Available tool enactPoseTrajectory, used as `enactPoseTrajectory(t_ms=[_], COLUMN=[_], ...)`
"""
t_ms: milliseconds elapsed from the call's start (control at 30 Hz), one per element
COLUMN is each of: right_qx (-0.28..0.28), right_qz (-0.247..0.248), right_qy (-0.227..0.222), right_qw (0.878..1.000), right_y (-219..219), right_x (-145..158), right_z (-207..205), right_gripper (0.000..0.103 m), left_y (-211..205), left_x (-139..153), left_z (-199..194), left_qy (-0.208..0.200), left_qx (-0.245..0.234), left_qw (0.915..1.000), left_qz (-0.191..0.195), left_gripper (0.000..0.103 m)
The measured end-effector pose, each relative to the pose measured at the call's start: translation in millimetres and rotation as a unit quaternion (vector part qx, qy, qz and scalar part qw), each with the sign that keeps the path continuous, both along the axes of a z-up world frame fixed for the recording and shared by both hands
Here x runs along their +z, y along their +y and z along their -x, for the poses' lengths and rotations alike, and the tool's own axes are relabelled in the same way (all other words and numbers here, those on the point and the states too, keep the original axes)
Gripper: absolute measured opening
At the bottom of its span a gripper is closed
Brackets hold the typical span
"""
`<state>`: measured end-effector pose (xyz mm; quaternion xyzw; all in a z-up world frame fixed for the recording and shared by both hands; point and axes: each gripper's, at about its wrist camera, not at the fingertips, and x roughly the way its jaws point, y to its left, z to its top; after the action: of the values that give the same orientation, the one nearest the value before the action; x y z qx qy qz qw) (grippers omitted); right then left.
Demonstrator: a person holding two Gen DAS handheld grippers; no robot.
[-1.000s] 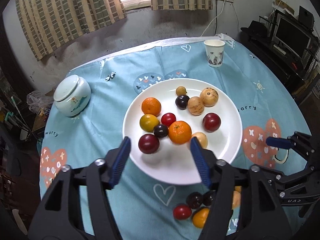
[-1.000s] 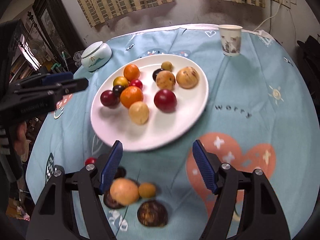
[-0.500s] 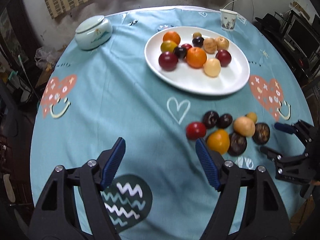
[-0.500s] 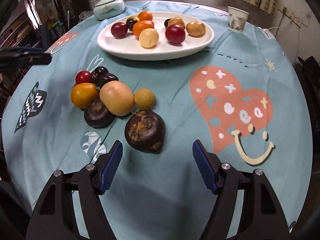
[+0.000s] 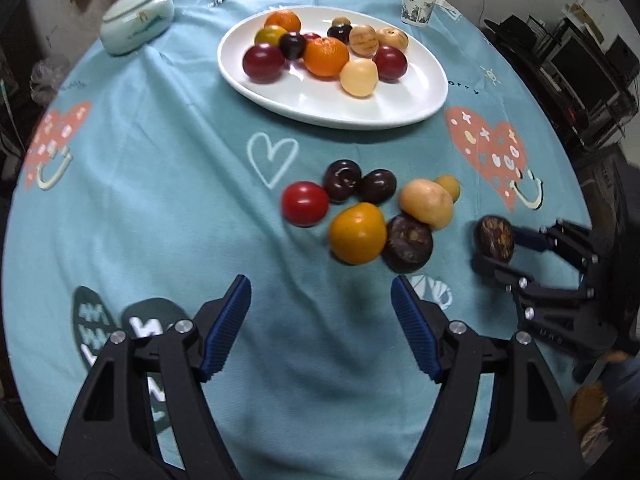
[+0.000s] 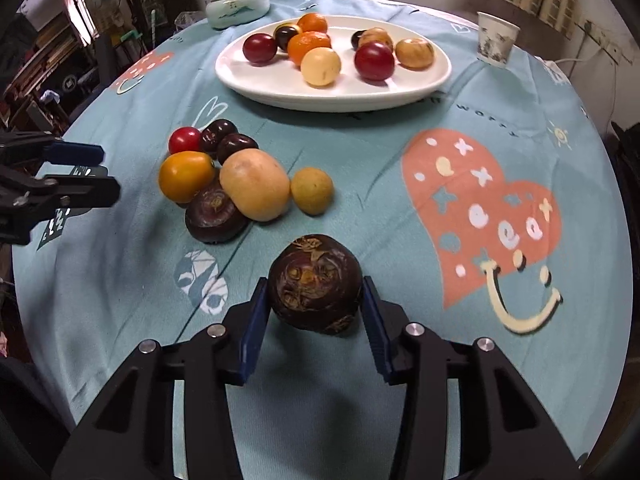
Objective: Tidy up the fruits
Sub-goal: 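Move both tools back to the remaining fruits, then grasp an orange with the left tool while the right tool grasps a dark brown round fruit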
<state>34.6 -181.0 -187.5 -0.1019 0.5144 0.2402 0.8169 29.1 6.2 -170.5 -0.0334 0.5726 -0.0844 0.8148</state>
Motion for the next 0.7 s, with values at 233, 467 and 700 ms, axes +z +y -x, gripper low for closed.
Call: enactPoseTrajectory(t_ms=[233,467,700], right_qx=[-0.017,-0.017,-0.023], right_qz=[-0.013,-0.024,-0.025], right_qy=[0.011,0.012,0.017], right_qw=[1.000,0.999,0.999], right_y=[-9.6,-10.7,-8.5], right_x=[-0.1,5.3,4.9], right_z=[13.0,13.1,9.6], right_gripper=[0.045,0.045,0.045], left_y=[-7.2,-12.3,-5.7], left_x=[-14.7,-31.8,-34.5], left_z=[-31.4,-50.4,-55.2], left_qy=[0.016,0.035,0.039], left_qx=[0.040,0.050,0.043], left_qw=[0.9983,0.9974,0.9961], left_qz=[0.039,0.037,0.066], left_gripper=[0.074,0.073,0.037])
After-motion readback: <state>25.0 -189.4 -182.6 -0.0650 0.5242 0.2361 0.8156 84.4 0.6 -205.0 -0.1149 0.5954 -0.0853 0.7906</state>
